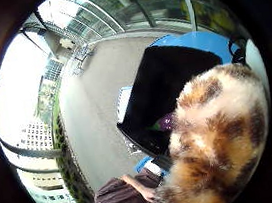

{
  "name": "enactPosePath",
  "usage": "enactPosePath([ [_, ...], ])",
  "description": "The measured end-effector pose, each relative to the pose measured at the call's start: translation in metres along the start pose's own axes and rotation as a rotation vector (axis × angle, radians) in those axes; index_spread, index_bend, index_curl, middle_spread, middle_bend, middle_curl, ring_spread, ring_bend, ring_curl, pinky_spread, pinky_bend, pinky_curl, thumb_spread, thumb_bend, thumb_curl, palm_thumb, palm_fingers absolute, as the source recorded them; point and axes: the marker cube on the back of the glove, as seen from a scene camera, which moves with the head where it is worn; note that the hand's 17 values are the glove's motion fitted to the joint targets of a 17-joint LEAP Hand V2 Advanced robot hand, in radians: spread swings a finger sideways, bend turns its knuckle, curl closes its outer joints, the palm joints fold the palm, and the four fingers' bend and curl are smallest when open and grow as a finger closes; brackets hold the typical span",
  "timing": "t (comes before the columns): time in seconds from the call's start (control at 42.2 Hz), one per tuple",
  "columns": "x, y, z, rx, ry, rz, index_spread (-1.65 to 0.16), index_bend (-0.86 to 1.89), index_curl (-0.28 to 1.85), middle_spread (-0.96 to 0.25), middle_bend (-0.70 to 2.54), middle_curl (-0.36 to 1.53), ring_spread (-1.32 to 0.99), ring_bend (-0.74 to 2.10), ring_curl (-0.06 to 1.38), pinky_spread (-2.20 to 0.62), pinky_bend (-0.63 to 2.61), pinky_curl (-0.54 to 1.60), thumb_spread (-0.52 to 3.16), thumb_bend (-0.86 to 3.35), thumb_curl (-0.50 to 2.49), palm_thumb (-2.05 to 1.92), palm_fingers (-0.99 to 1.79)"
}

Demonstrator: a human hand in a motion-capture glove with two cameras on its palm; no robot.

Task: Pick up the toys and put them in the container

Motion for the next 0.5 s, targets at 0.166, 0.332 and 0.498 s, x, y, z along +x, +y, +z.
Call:
enactPosePath([
  [0.166,-0.055,-0.030,0.017,-0.004,-0.055,-0.041,-0.18,1.27,0.90,-0.18,1.44,0.81,-0.36,1.47,0.76,-0.44,1.11,0.82,0.59,-0.02,0.96,0.53,0.71],
  [0.332,-0.068,-0.038,0.030,-0.087,-0.017,-0.011,-0.18,1.20,0.92,-0.18,1.41,0.81,-0.35,1.49,0.76,-0.44,1.11,0.84,0.61,-0.03,0.96,0.51,0.58],
  [0.498,-0.069,-0.033,0.041,-0.329,-0.052,0.048,-0.22,0.61,0.80,-0.17,0.73,0.62,-0.22,1.15,0.70,-0.30,1.29,0.85,0.88,-0.18,0.76,0.03,-0.75],
])
